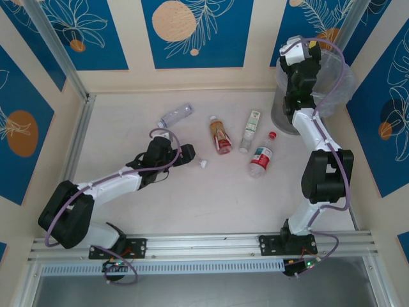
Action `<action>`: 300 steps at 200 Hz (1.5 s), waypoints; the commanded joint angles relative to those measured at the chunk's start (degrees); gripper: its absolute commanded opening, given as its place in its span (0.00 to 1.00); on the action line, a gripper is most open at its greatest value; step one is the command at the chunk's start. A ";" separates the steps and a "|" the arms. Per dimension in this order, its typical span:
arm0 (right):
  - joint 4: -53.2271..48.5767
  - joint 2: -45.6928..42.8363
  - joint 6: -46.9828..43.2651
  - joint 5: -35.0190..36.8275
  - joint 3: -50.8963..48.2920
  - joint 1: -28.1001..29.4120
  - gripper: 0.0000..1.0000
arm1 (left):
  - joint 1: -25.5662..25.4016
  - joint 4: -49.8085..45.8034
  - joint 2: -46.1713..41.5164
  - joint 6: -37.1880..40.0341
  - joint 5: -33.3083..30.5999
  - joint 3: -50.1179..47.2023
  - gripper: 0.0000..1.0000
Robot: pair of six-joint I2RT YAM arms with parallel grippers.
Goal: Put the plastic bottles in the bin
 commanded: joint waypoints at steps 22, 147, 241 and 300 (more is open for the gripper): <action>-0.71 0.12 -1.28 3.57 2.92 0.79 0.78 | 0.51 0.80 -0.14 -0.51 0.44 -0.36 1.00; -16.83 -9.01 18.32 1.81 3.42 2.58 0.90 | 0.55 -1.59 -0.42 0.65 -1.13 -0.01 1.00; -30.60 -29.03 44.45 -9.83 -16.01 4.33 0.99 | 0.50 -7.10 -4.75 -10.28 -10.76 -2.25 0.99; -37.05 -34.18 46.44 -24.56 -25.59 4.35 0.99 | 0.97 -22.17 -4.87 -19.76 -19.50 2.85 0.99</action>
